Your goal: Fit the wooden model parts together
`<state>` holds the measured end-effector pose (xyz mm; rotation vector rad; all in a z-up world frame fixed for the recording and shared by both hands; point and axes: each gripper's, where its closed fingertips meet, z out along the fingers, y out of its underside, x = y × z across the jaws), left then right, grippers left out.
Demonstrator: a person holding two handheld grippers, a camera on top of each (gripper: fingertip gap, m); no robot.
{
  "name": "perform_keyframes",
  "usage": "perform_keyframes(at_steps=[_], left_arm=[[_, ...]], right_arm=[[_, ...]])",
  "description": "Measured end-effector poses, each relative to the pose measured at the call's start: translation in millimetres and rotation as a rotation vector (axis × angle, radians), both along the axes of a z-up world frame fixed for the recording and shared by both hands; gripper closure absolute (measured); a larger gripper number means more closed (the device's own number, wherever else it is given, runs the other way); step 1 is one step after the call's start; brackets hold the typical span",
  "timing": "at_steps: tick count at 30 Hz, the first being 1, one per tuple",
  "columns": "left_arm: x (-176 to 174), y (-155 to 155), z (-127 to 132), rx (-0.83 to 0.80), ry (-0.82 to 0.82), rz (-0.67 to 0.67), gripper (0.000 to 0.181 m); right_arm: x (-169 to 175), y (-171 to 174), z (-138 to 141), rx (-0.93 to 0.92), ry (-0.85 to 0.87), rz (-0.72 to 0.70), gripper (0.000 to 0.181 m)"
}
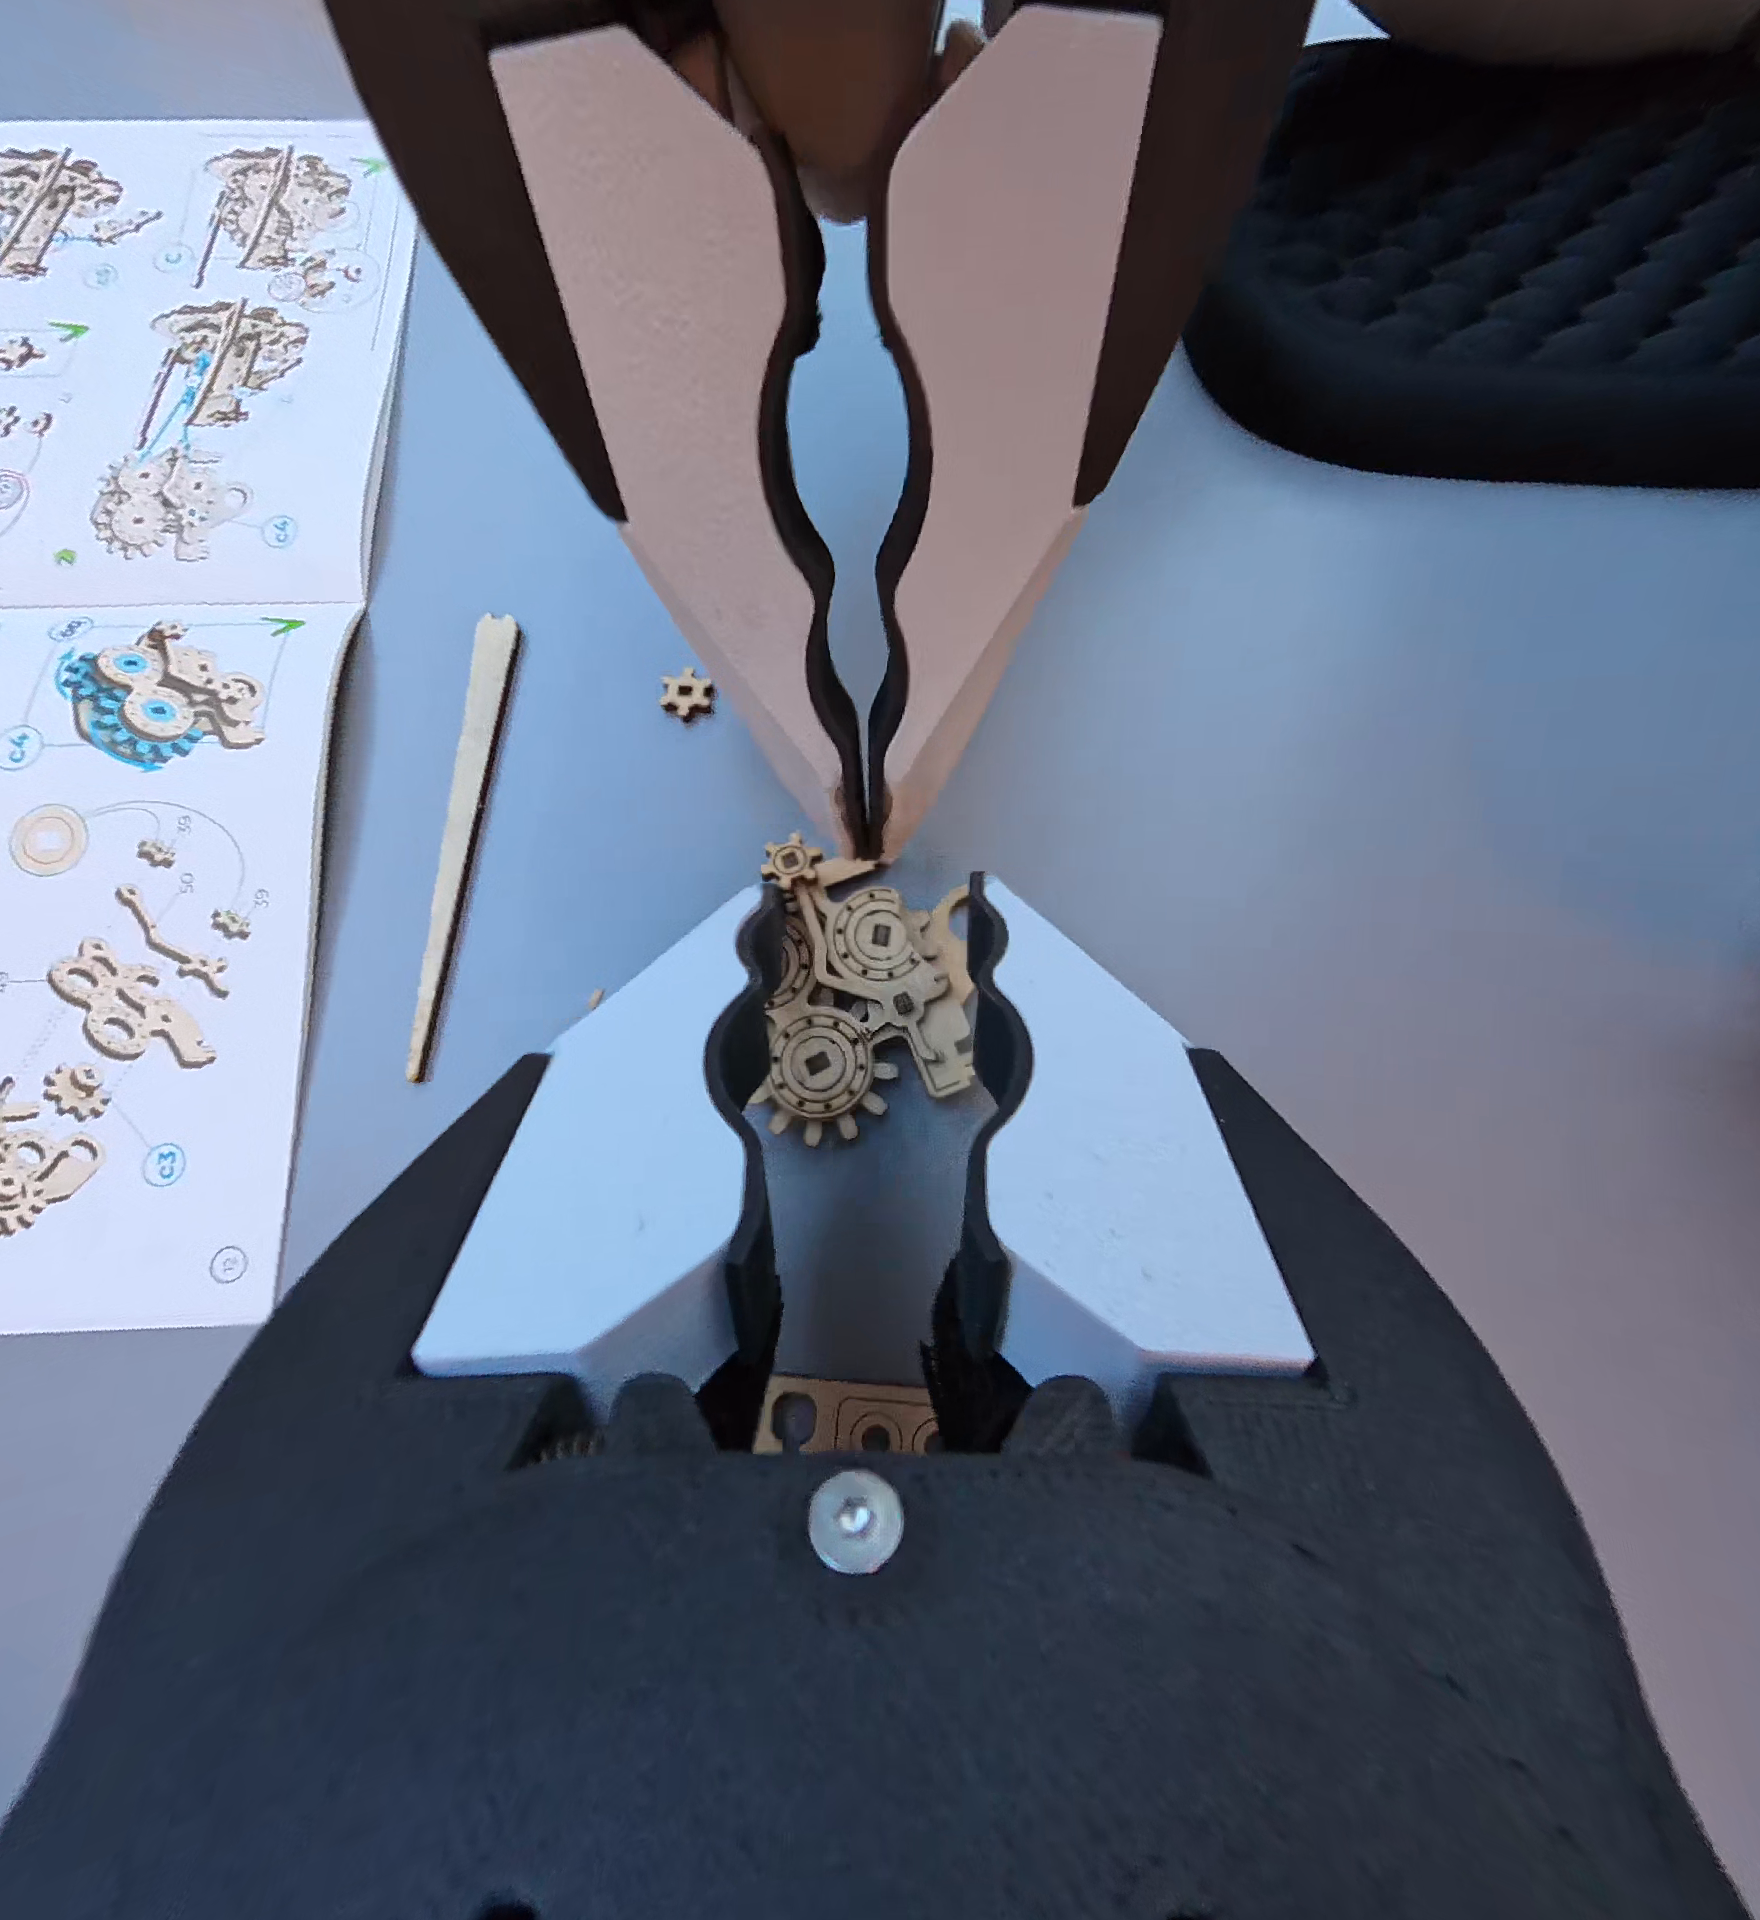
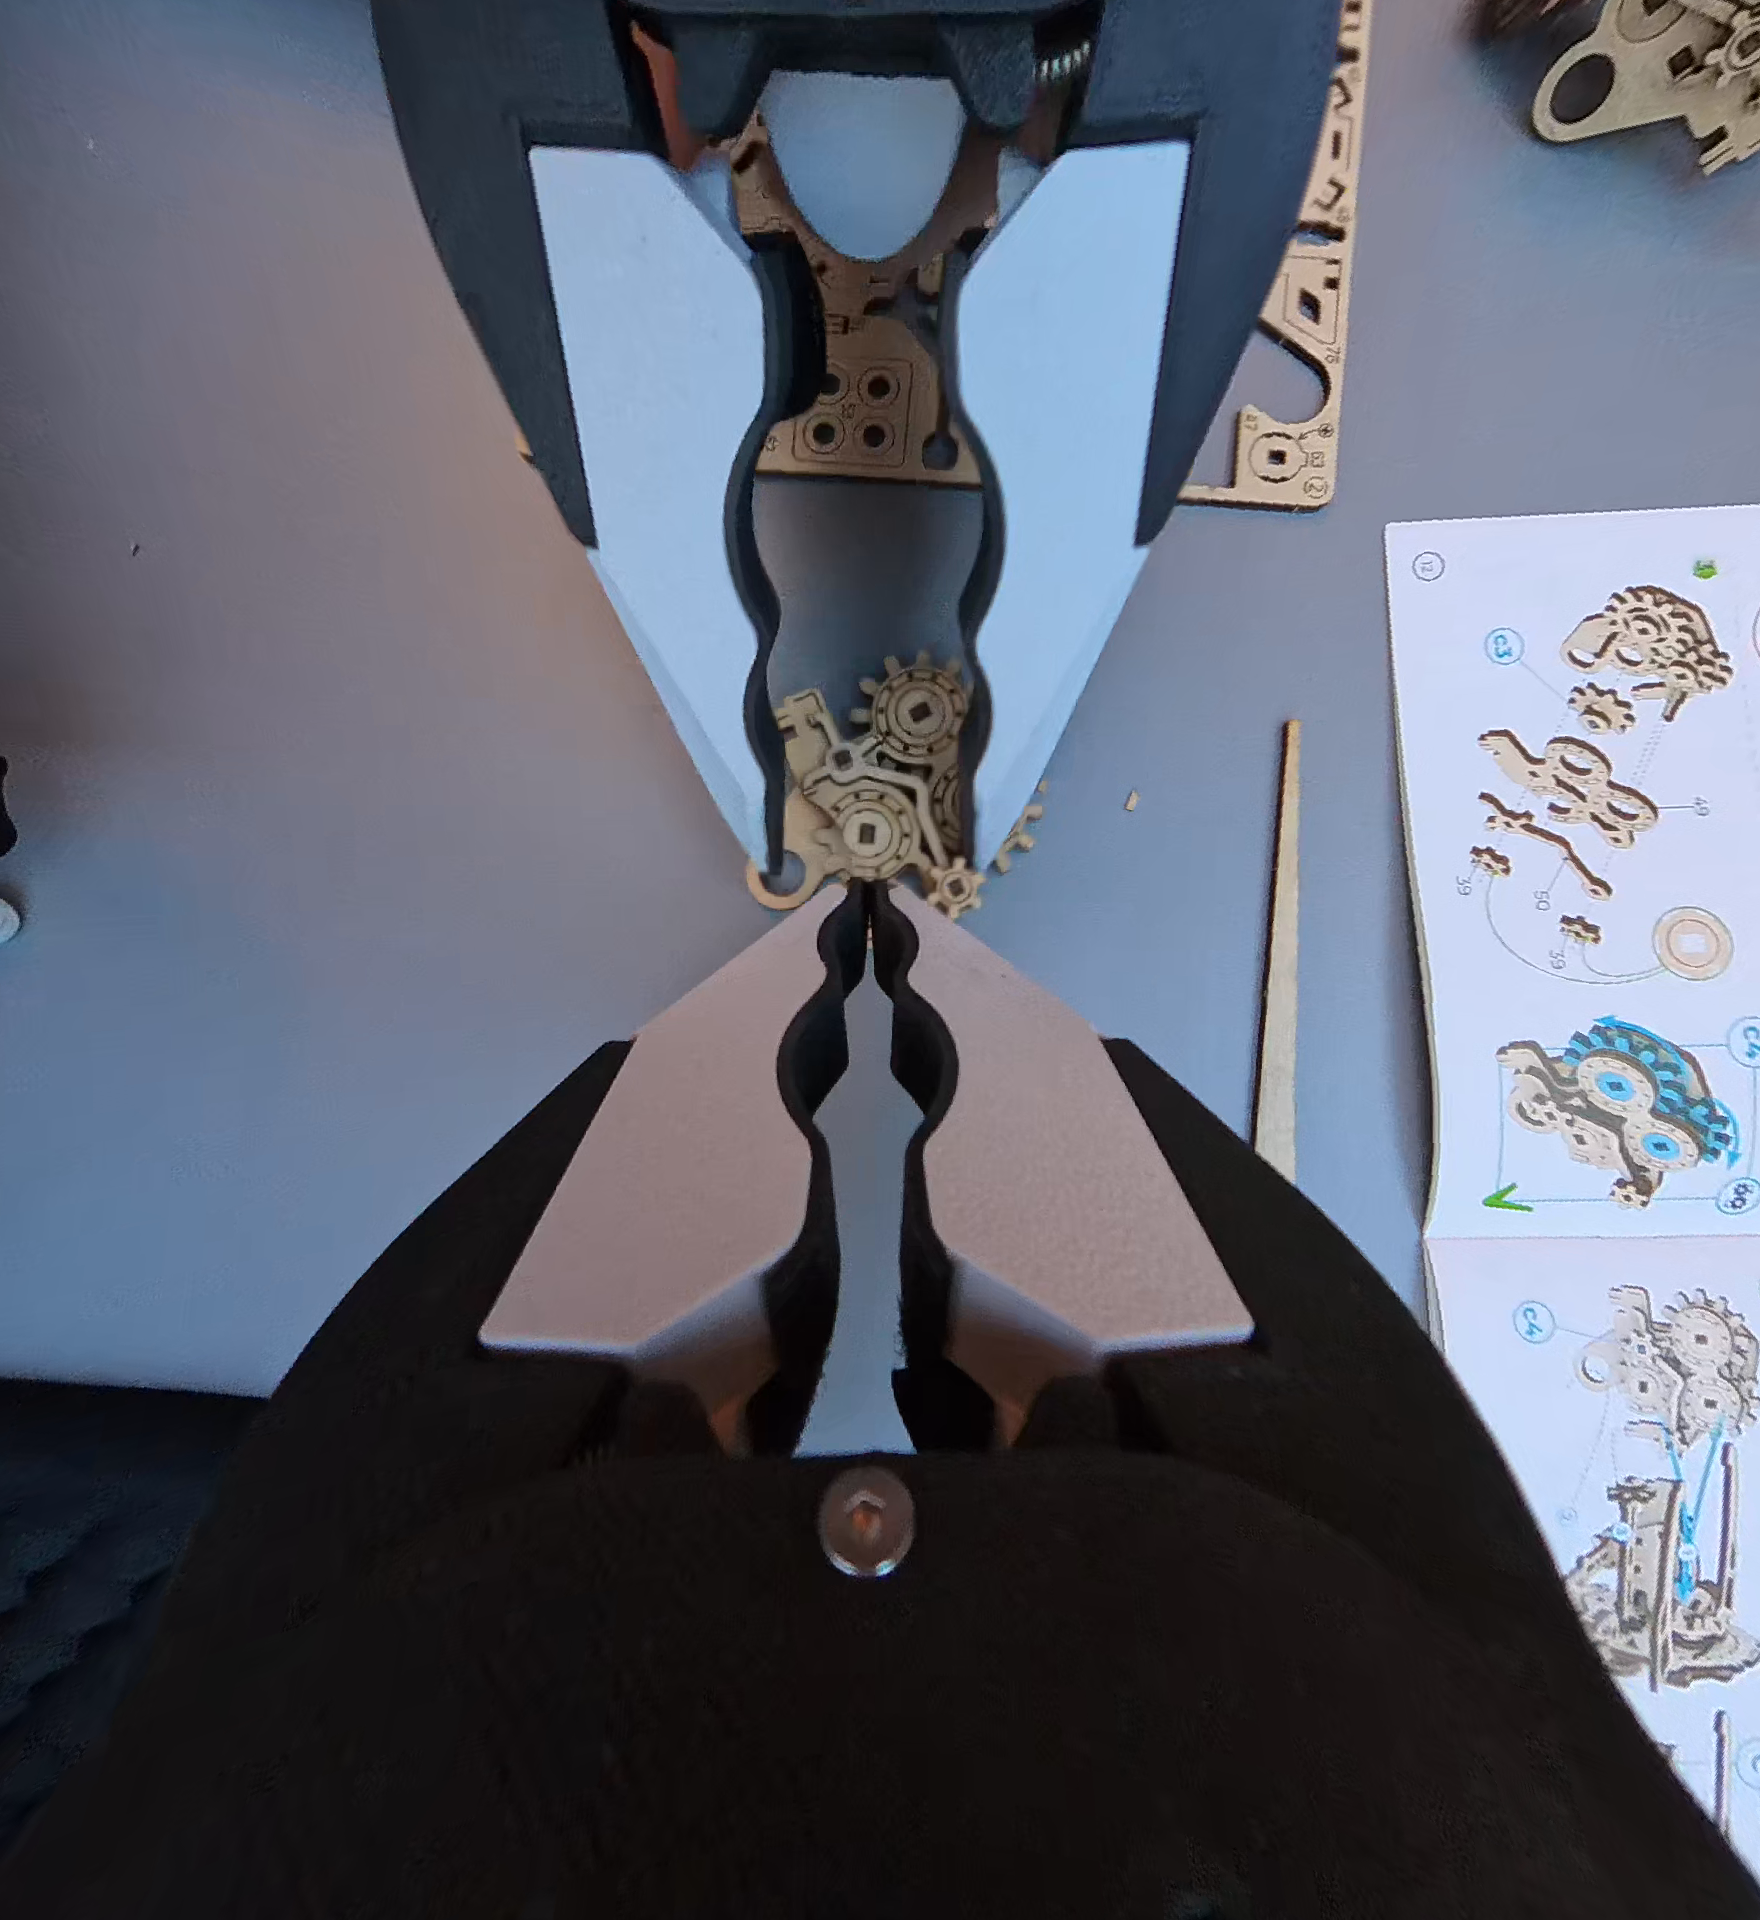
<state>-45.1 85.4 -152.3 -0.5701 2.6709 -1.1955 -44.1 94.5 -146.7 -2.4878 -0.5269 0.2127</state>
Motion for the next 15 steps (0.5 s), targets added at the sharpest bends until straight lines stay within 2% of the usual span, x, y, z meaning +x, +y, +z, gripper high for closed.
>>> perform_keyframes(at_steps=[6, 10, 15], left_arm=[[3, 14, 14, -0.057, 0.034, 0.034, 0.152], [8, 27, 6, -0.006, 0.064, 0.079, 0.158], [8, 23, -1, 0.019, 0.056, 0.073, 0.164]], right_arm=[[13, 4, 8, 0.026, -0.008, -0.032, 0.181], [22, 10, 3, 0.024, -0.024, -0.036, 0.181], [15, 11, 4, 0.025, -0.008, 0.026, 0.181]])
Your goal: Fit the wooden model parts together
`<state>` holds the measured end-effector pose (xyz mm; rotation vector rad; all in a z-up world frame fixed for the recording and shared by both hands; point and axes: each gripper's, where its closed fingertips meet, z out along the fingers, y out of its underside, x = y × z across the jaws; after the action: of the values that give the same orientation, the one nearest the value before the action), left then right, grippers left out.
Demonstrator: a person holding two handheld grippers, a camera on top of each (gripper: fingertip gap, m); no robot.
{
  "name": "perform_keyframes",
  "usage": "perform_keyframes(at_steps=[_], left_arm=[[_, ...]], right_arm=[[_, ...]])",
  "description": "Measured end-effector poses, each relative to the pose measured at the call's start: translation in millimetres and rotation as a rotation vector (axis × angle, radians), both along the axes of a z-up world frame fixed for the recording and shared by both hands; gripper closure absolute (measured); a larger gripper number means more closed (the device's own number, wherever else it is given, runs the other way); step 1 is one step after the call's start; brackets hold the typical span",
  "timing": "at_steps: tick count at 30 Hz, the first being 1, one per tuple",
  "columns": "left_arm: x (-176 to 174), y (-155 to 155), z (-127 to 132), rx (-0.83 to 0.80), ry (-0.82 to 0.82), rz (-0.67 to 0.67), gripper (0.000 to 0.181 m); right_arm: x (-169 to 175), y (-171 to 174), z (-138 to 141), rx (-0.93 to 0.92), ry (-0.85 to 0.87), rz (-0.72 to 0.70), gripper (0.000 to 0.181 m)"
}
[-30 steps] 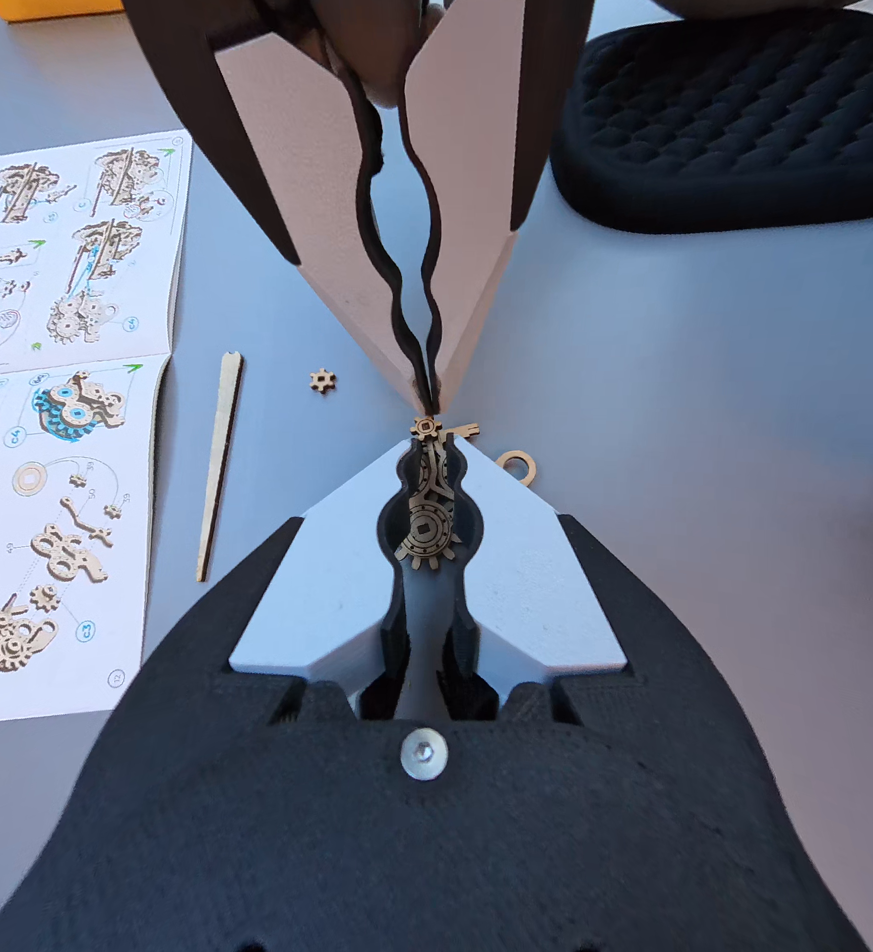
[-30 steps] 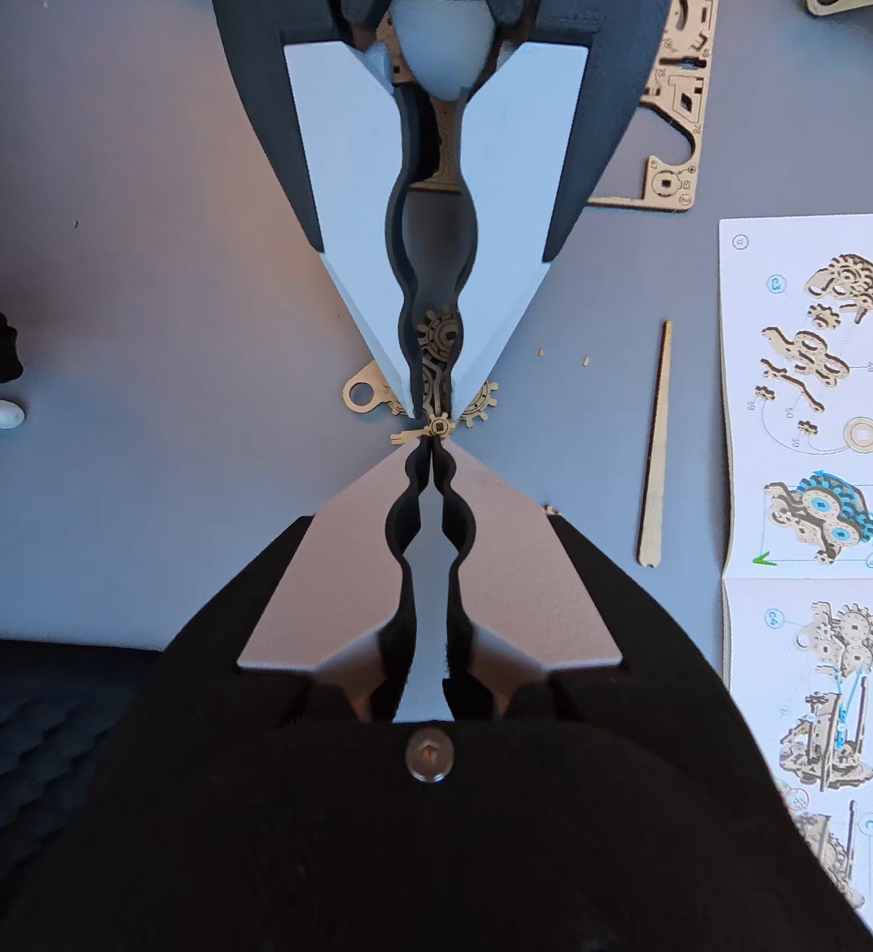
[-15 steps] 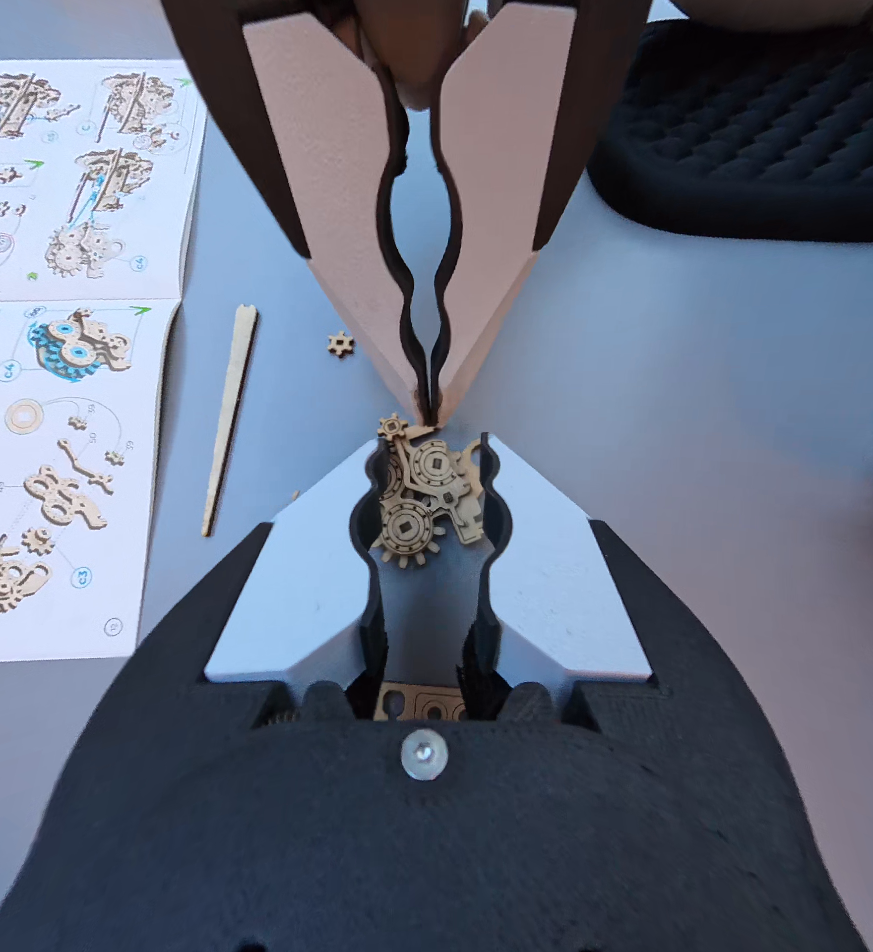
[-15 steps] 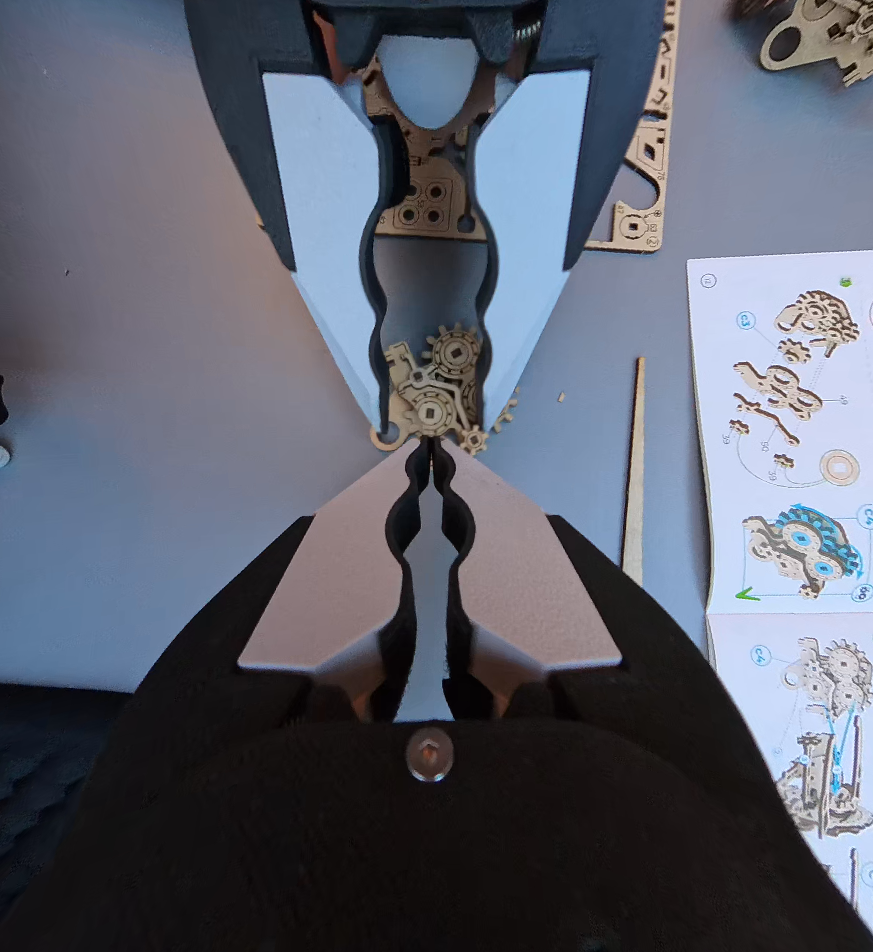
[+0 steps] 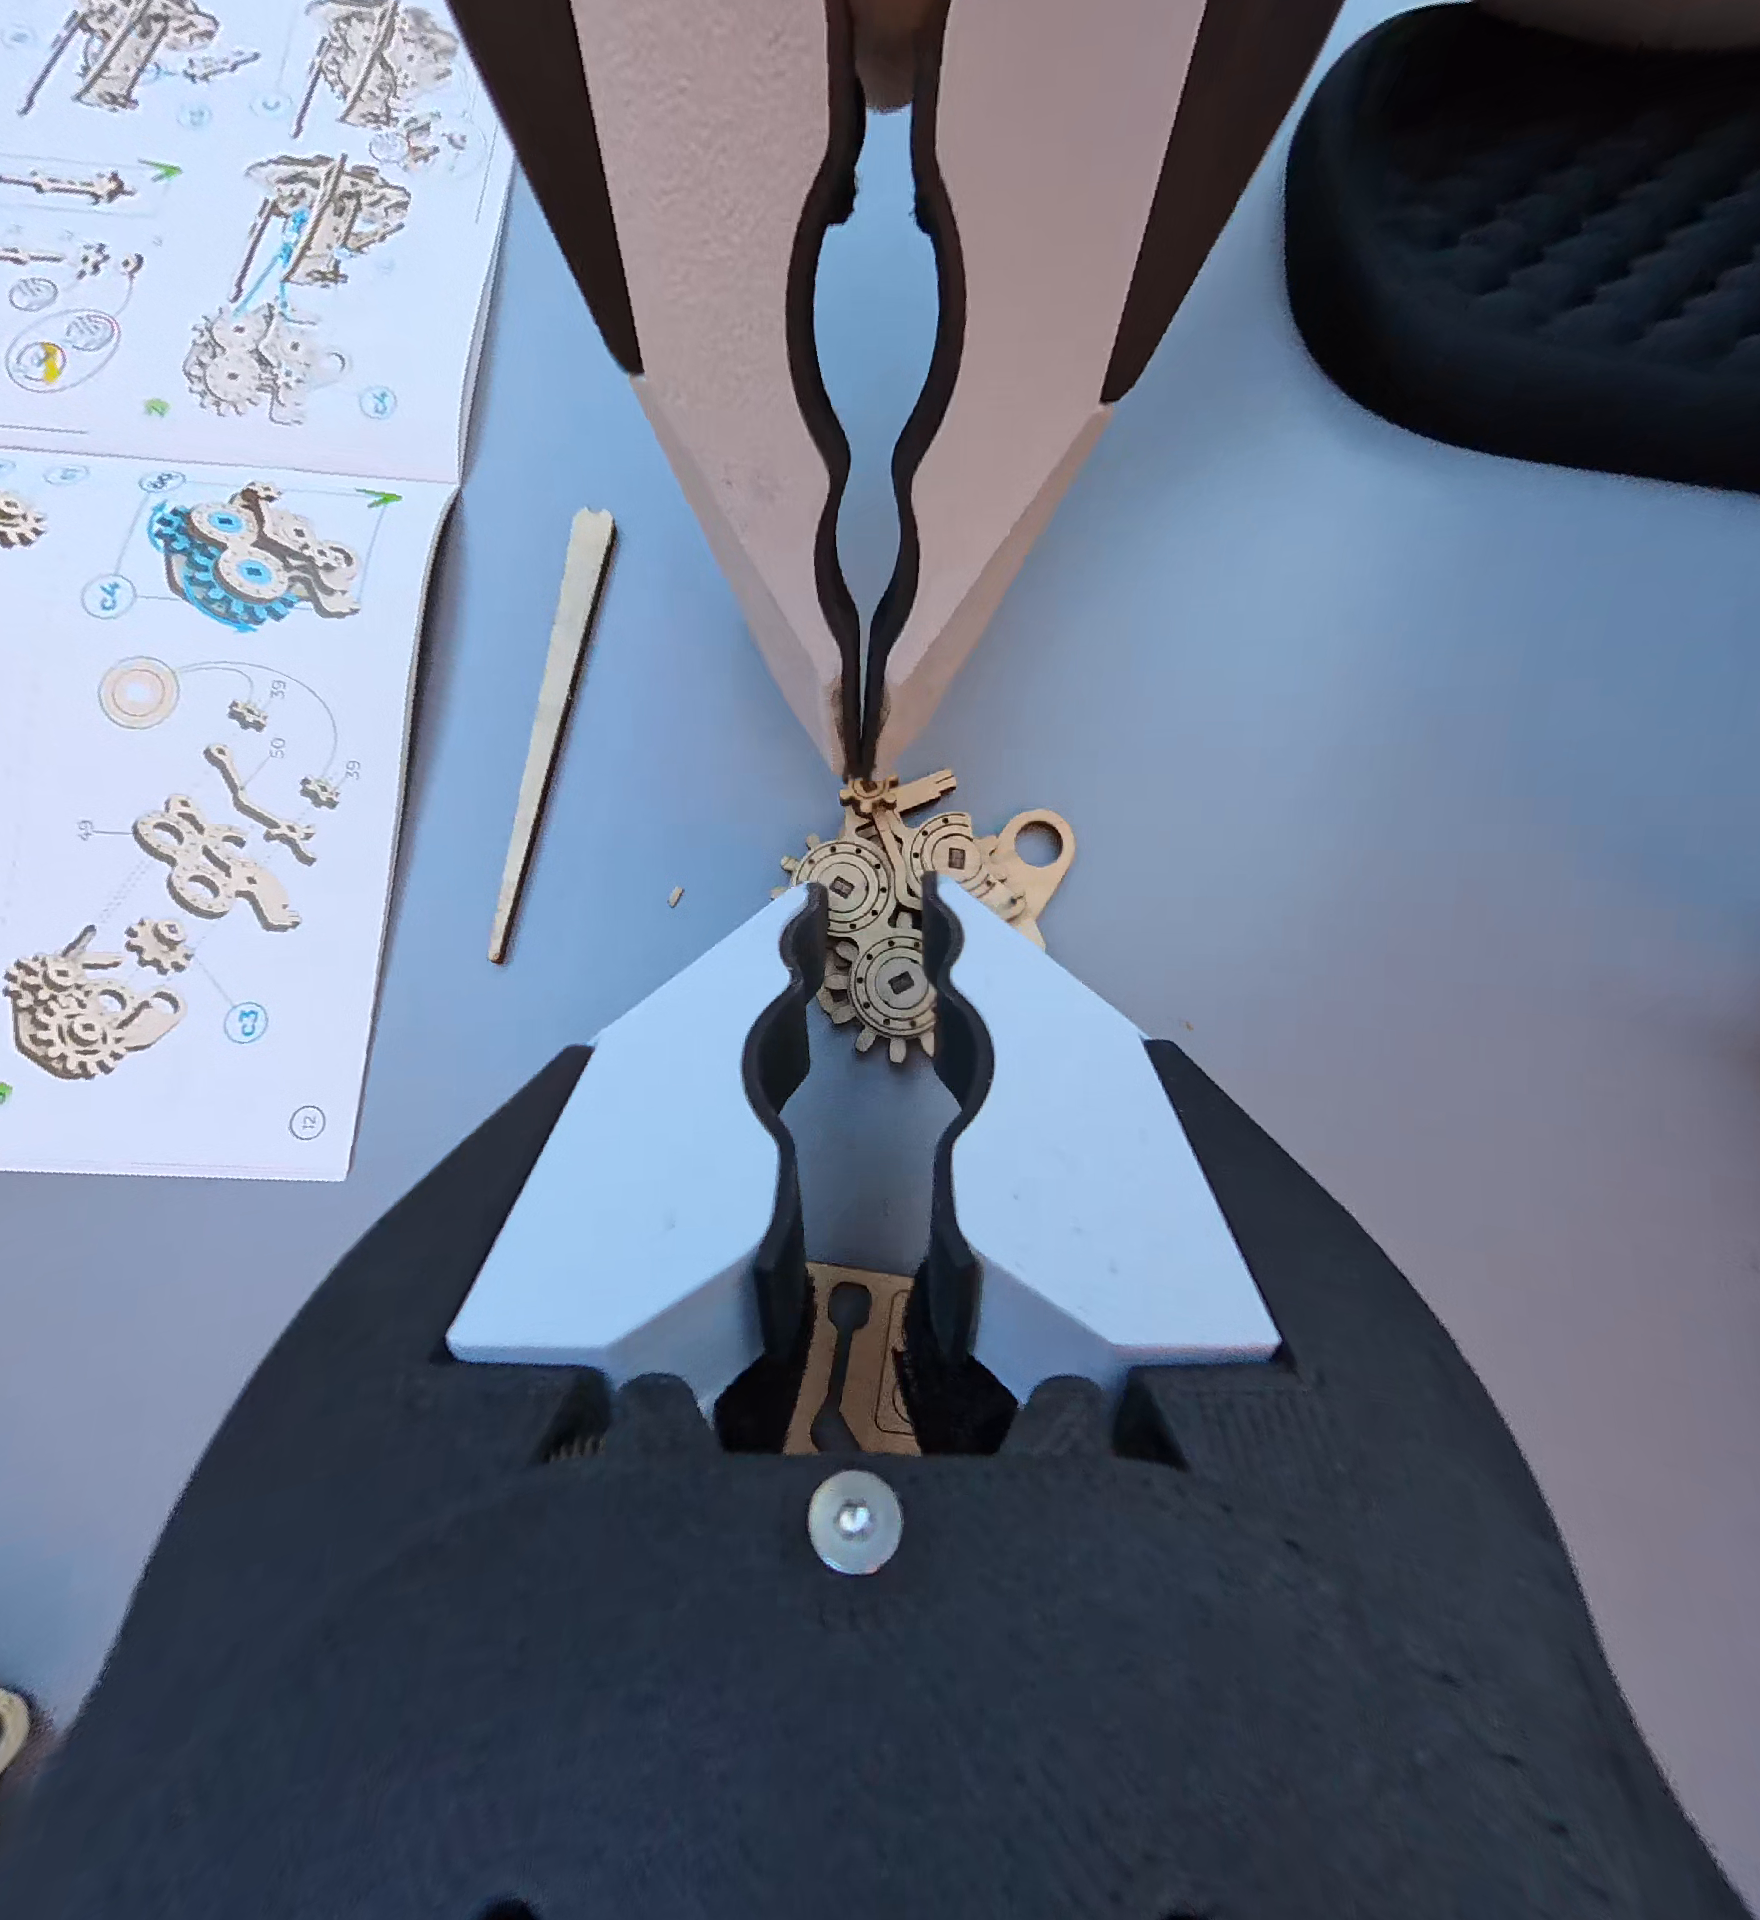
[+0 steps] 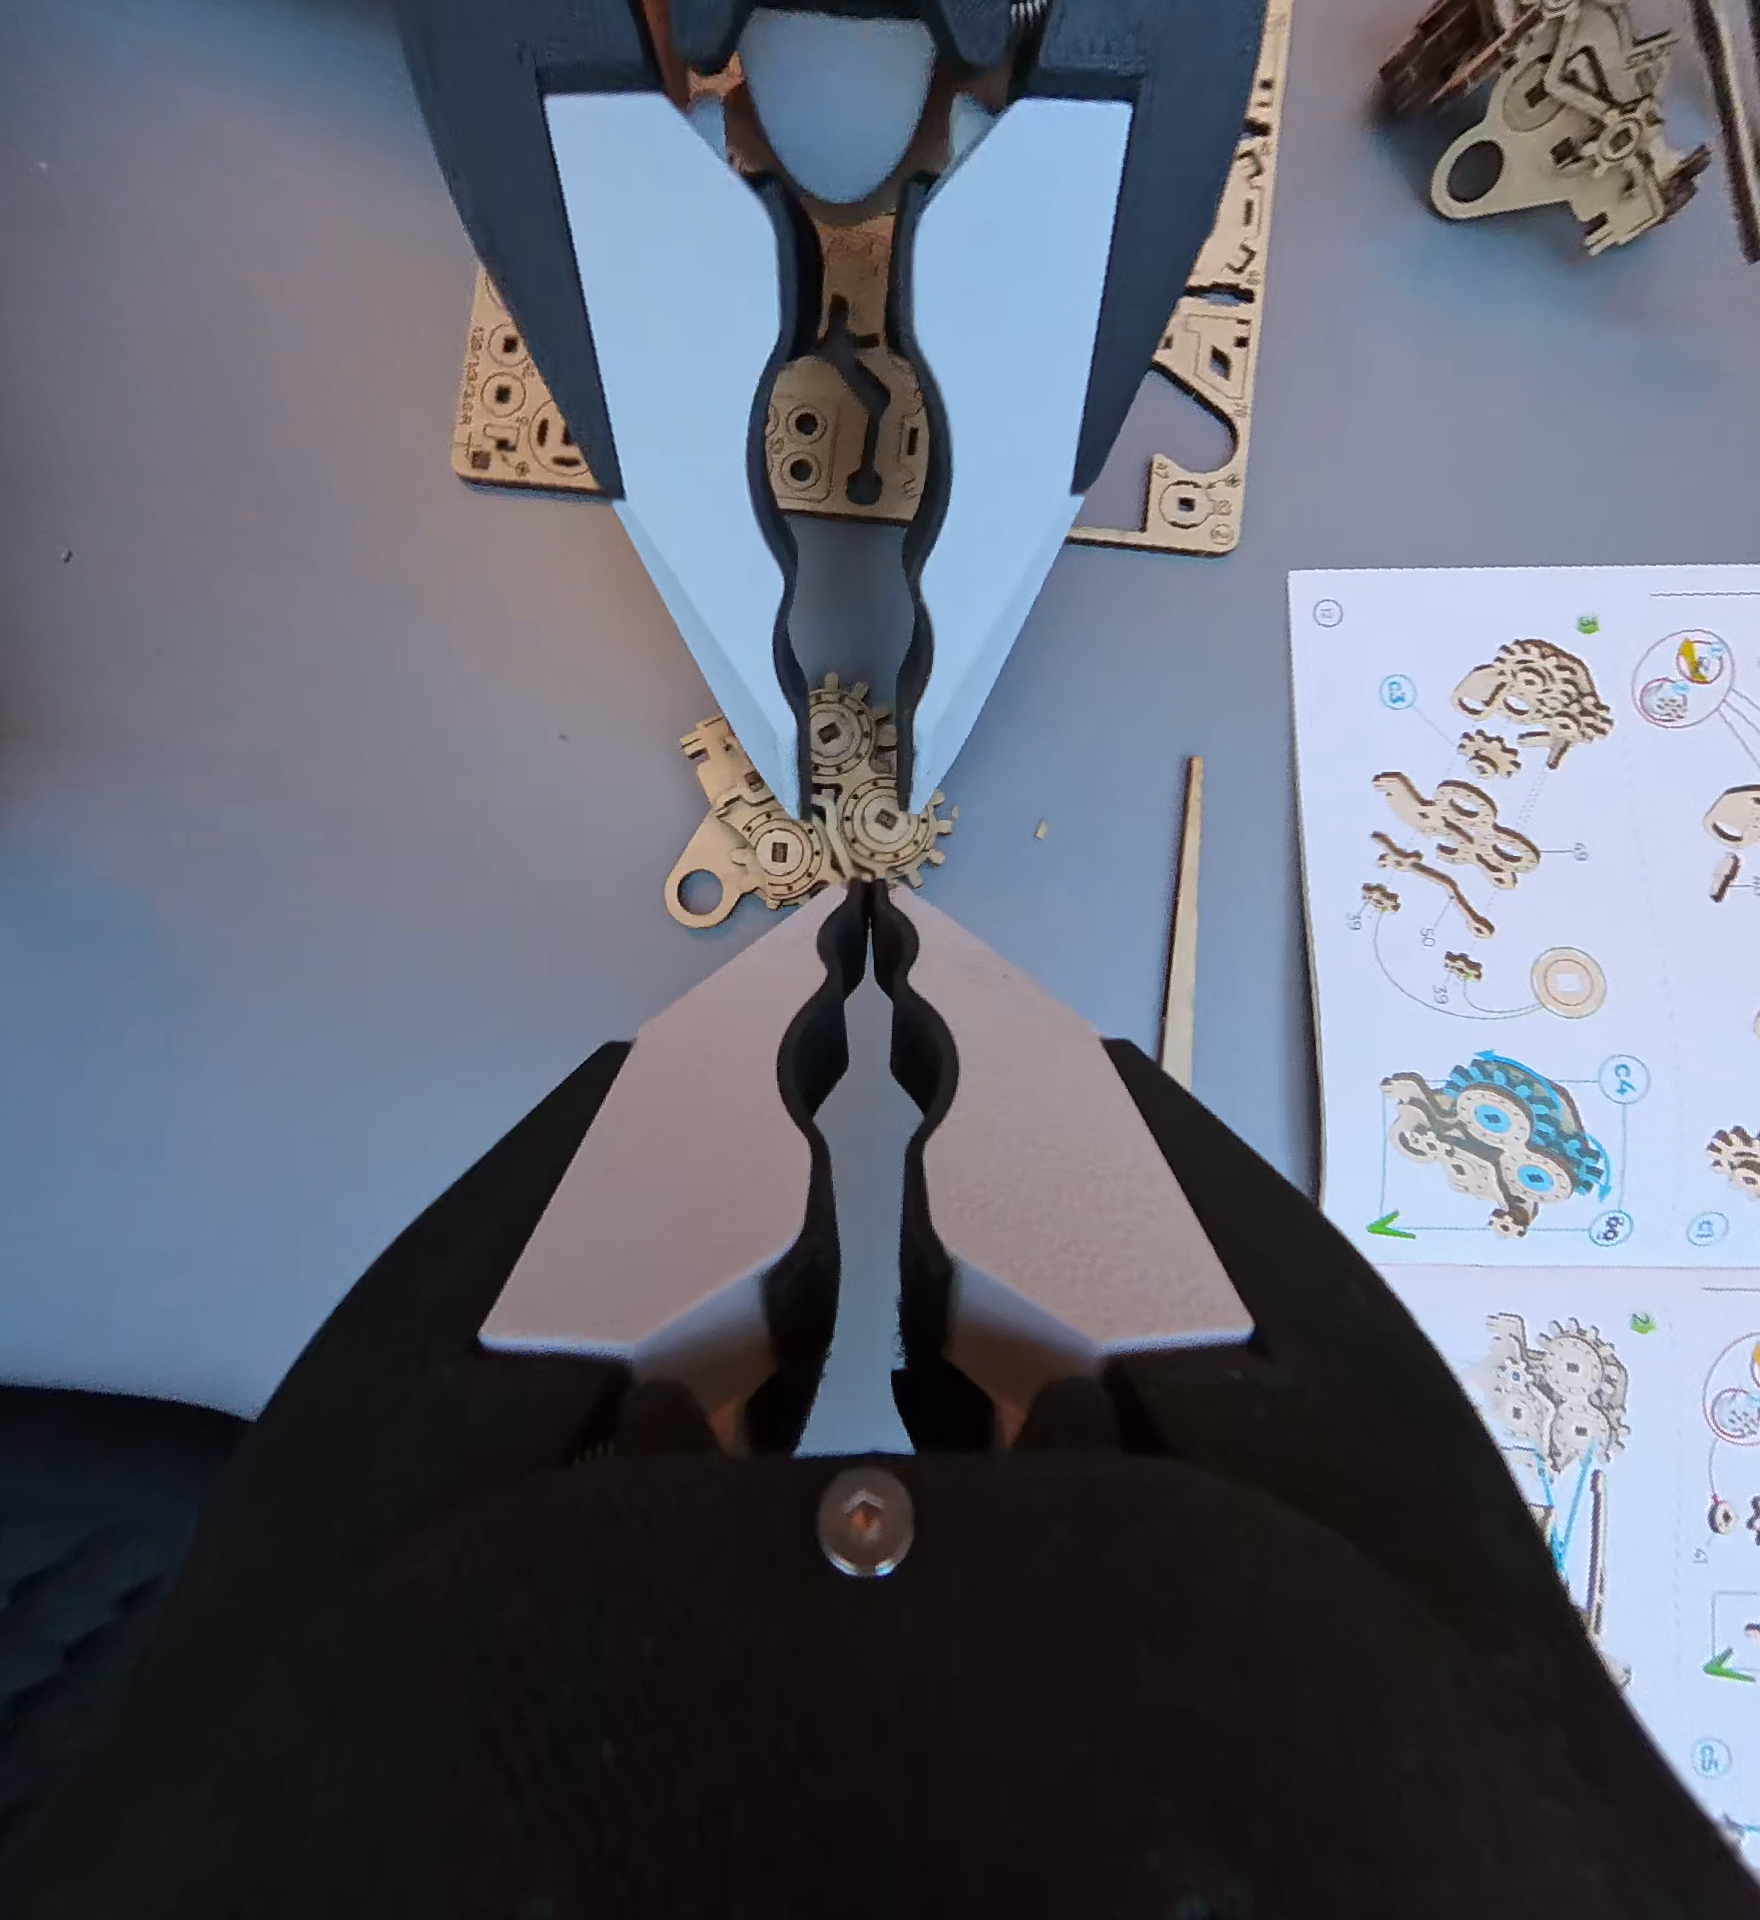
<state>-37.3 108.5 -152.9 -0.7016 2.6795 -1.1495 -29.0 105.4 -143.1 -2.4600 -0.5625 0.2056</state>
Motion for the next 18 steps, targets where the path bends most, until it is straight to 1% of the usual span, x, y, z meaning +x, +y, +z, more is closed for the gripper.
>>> perform_keyframes(at_steps=[4, 9, 14, 18], left_arm=[[0.2, -0.6, -0.4, 0.007, -0.014, -0.007, 0.166], [0.5, 0.0, -0.3, -0.005, -0.009, -0.006, 0.167], [1.1, 0.1, 0.0, -0.022, 0.0, 0.001, 0.168], [1.1, 0.3, 0.0, -0.027, 0.004, 0.003, 0.168]], right_arm=[[-3.6, -1.1, -6.0, -0.032, 0.005, 0.033, 0.181], [-2.4, -1.2, -6.9, -0.057, -0.015, 0.035, 0.181], [-2.9, -2.2, -7.5, -0.104, -0.104, 0.08, 0.181], [-3.1, -2.5, -7.9, -0.128, -0.132, 0.093, 0.181]])
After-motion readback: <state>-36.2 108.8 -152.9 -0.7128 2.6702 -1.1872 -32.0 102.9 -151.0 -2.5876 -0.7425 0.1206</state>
